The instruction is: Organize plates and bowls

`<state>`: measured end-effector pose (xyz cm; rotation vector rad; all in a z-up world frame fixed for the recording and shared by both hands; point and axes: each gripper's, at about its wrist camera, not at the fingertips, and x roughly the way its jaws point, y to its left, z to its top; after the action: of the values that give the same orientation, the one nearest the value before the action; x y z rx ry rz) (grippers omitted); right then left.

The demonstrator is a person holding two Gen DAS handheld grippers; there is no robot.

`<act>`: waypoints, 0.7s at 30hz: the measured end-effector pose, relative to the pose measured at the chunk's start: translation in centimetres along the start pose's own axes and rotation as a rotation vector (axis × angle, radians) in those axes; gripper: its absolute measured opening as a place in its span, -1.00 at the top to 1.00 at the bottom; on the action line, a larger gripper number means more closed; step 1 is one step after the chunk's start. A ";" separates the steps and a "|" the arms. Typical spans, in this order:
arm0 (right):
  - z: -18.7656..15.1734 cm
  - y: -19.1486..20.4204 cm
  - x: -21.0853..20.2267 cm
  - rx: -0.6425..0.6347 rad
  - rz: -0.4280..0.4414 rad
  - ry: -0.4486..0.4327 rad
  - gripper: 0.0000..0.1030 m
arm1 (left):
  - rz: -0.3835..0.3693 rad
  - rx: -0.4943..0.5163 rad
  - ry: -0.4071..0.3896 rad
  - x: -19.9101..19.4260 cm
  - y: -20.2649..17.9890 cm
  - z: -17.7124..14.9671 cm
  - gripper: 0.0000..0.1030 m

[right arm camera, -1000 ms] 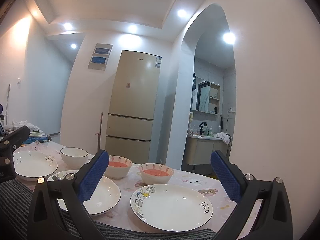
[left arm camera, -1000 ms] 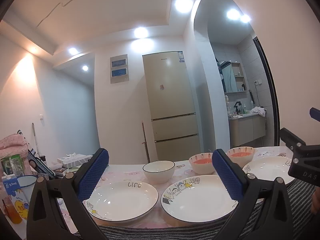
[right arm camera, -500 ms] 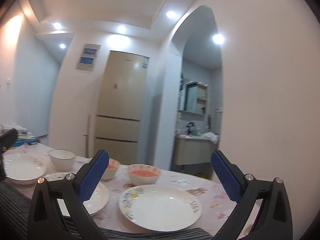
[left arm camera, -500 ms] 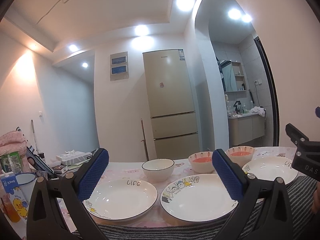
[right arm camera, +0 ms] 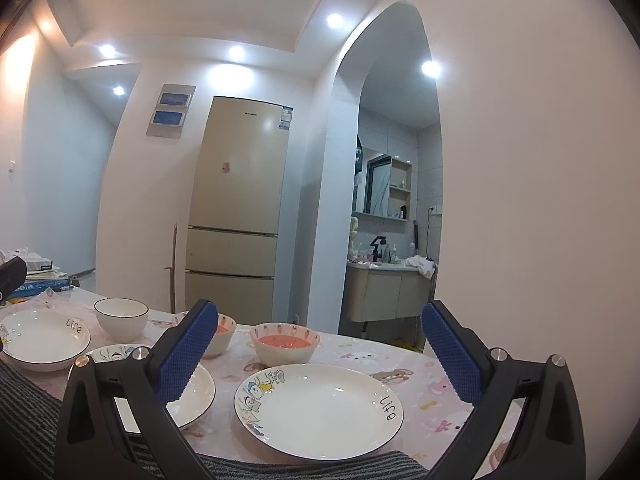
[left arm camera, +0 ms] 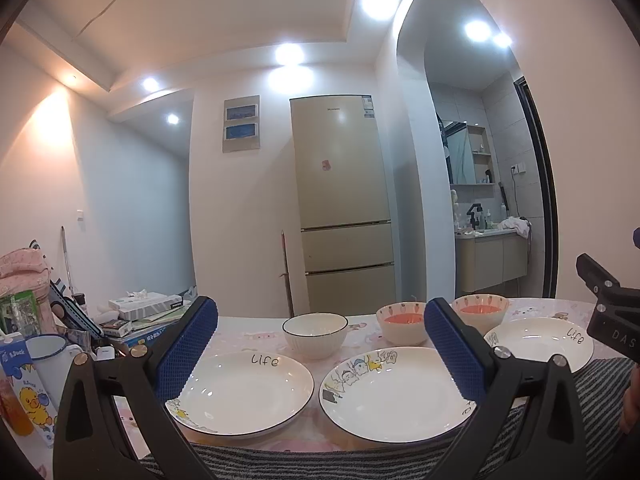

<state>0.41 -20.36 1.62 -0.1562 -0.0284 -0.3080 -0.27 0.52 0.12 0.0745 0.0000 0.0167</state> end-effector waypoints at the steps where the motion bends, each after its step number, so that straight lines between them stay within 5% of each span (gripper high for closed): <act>1: 0.0 -0.1 0.1 0.005 0.002 0.006 -1.00 | 0.001 0.002 0.000 0.0 0.0 0.0 -1.00; 5: -0.1 -0.6 0.4 0.031 0.022 0.029 -1.00 | 0.002 0.009 -0.019 -0.5 -0.2 0.1 -1.00; 8: -0.1 -0.6 1.0 0.033 0.128 0.072 -1.00 | 0.006 0.013 -0.032 -0.7 -0.2 0.1 -1.00; 21: -0.3 -0.6 1.7 0.044 0.136 0.096 -1.00 | -0.014 -0.013 -0.010 -0.2 0.4 0.0 -1.00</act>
<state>1.84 -21.47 1.46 -0.0994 0.0707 -0.1791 -0.48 0.87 0.19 0.0617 -0.0100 0.0028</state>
